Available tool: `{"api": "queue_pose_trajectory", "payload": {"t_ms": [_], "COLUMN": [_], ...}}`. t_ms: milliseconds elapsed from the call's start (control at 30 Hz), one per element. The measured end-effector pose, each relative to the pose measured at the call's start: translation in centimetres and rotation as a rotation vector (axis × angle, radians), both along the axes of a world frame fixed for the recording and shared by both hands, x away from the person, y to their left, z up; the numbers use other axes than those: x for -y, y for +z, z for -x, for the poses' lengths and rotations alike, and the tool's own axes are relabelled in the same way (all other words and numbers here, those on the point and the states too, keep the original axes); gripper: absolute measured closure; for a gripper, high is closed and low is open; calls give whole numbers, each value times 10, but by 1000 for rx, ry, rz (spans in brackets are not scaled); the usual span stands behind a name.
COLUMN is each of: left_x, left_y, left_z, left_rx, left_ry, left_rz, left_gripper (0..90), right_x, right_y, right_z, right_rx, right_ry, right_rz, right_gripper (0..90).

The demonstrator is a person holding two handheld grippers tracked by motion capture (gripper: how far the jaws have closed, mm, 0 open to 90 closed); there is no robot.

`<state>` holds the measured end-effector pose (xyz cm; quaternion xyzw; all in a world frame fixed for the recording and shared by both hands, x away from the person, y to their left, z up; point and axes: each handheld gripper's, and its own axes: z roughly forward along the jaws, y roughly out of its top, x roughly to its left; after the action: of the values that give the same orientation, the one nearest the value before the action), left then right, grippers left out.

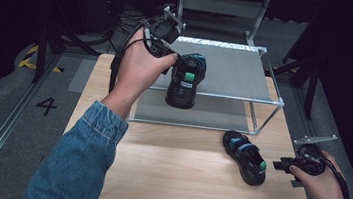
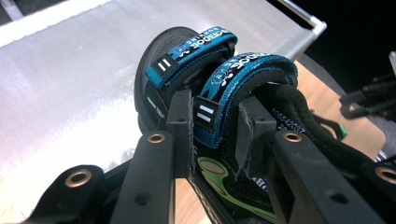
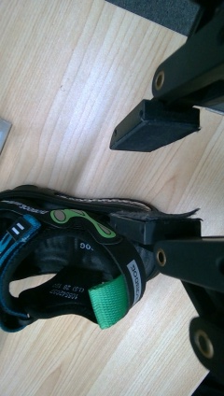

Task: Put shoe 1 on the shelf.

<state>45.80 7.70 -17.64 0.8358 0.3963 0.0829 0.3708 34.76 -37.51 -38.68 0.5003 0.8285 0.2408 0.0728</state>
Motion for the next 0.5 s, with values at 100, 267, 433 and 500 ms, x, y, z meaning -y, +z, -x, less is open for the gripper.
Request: {"api": "queue_pose_trajectory", "payload": {"t_ms": [100,267,433,500], "left_x": [0,3,4,3], "left_y": [1,1,-6,-9], "left_z": [-9,-23,-38,-45], "left_rx": [2,9,34,32], "left_ry": [16,53,91,111], "left_rz": [19,24,53,64], "left_gripper": [707,707,706,706], "right_x": [0,0,2,4], "right_y": [-1,0,-1,-2], "right_z": [1,1,3,4], "right_rx": [-2,-1,-3,-6], "right_ry": [0,-3,-5,-9], "right_rz": [1,7,6,3], "right_gripper": [587,586,586,586]}}
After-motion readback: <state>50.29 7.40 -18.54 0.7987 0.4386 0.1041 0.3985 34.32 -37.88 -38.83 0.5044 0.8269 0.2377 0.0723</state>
